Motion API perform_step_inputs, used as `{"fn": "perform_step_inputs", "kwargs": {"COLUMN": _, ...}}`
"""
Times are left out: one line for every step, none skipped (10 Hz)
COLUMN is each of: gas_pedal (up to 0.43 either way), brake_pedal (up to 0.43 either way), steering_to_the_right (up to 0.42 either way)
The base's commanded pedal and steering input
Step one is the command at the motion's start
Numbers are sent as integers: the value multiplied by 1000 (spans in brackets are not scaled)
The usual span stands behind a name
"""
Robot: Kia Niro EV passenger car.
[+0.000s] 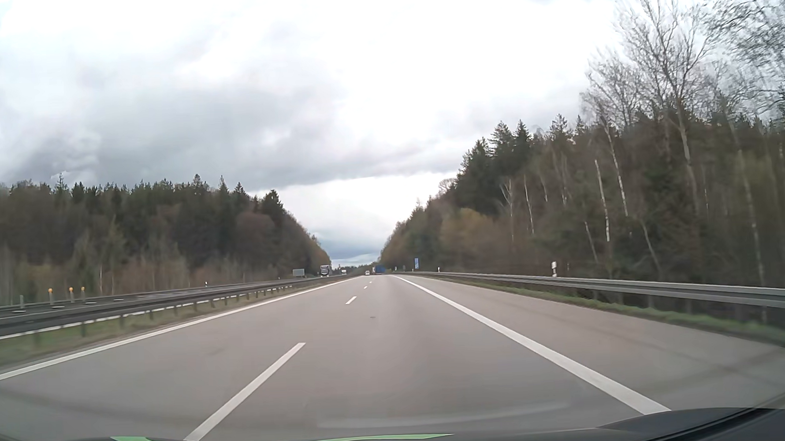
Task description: Follow the waypoints while adhering to traffic rules and regulations
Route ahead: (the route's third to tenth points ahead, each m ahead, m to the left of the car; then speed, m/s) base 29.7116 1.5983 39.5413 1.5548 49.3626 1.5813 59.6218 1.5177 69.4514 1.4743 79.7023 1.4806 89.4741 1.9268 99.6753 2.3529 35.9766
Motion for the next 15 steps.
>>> {"fn": "perform_step_inputs", "kwargs": {"gas_pedal": 441, "brake_pedal": 0, "steering_to_the_right": -4}}
{"fn": "perform_step_inputs", "kwargs": {"gas_pedal": 441, "brake_pedal": 0, "steering_to_the_right": -4}}
{"fn": "perform_step_inputs", "kwargs": {"gas_pedal": 441, "brake_pedal": 0, "steering_to_the_right": -4}}
{"fn": "perform_step_inputs", "kwargs": {"gas_pedal": 441, "brake_pedal": 0, "steering_to_the_right": -4}}
{"fn": "perform_step_inputs", "kwargs": {"gas_pedal": 441, "brake_pedal": 0, "steering_to_the_right": -4}}
{"fn": "perform_step_inputs", "kwargs": {"gas_pedal": 441, "brake_pedal": 0, "steering_to_the_right": -5}}
{"fn": "perform_step_inputs", "kwargs": {"gas_pedal": 441, "brake_pedal": 0, "steering_to_the_right": -4}}
{"fn": "perform_step_inputs", "kwargs": {"gas_pedal": 441, "brake_pedal": 0, "steering_to_the_right": -5}}
{"fn": "perform_step_inputs", "kwargs": {"gas_pedal": 441, "brake_pedal": 0, "steering_to_the_right": -4}}
{"fn": "perform_step_inputs", "kwargs": {"gas_pedal": 441, "brake_pedal": 0, "steering_to_the_right": -4}}
{"fn": "perform_step_inputs", "kwargs": {"gas_pedal": 441, "brake_pedal": 0, "steering_to_the_right": -5}}
{"fn": "perform_step_inputs", "kwargs": {"gas_pedal": 441, "brake_pedal": 0, "steering_to_the_right": -5}}
{"fn": "perform_step_inputs", "kwargs": {"gas_pedal": 441, "brake_pedal": 0, "steering_to_the_right": -5}}
{"fn": "perform_step_inputs", "kwargs": {"gas_pedal": 441, "brake_pedal": 0, "steering_to_the_right": -5}}
{"fn": "perform_step_inputs", "kwargs": {"gas_pedal": 441, "brake_pedal": 0, "steering_to_the_right": -5}}
